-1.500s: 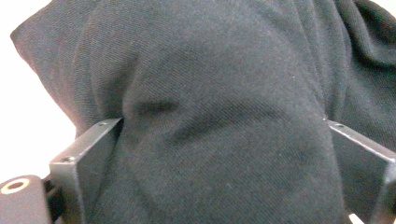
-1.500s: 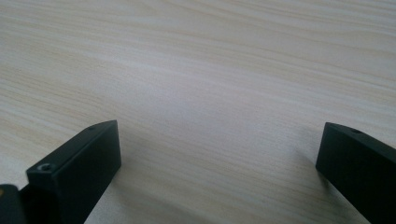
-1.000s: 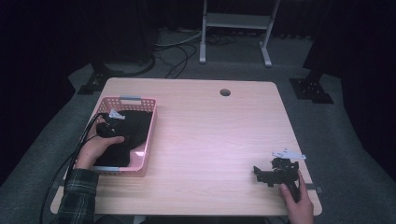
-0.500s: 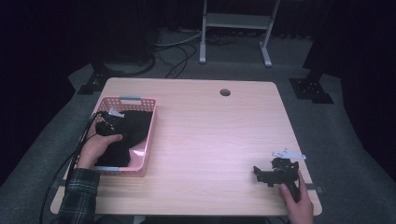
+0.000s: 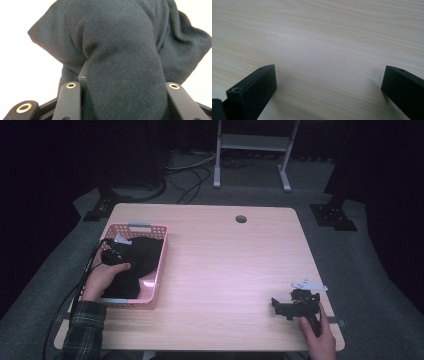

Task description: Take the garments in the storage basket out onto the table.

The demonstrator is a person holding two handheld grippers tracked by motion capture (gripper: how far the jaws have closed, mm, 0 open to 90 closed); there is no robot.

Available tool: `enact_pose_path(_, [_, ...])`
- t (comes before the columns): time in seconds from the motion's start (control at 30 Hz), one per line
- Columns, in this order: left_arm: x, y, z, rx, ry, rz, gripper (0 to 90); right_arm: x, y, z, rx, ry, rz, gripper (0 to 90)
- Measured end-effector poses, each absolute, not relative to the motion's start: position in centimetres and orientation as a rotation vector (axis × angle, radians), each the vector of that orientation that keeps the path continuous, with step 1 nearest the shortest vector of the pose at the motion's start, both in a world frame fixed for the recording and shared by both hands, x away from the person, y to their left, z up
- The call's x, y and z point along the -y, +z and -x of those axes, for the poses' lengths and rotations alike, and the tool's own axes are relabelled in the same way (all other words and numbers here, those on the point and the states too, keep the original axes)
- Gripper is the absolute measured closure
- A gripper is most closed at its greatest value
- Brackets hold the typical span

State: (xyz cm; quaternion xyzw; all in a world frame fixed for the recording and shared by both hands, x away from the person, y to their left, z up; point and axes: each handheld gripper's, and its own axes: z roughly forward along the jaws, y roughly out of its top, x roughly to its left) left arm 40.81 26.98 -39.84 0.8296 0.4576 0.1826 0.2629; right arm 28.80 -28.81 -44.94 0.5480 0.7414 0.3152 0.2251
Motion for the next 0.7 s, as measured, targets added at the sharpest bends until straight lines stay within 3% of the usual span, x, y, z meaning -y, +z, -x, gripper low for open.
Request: enact_pose_path(0.7, [-27.3,-36.9,-39.8,-1.178,0.553,-2.059,52.1,28.8,-44.9,-28.8,-2.045,0.869,-1.512,0.0])
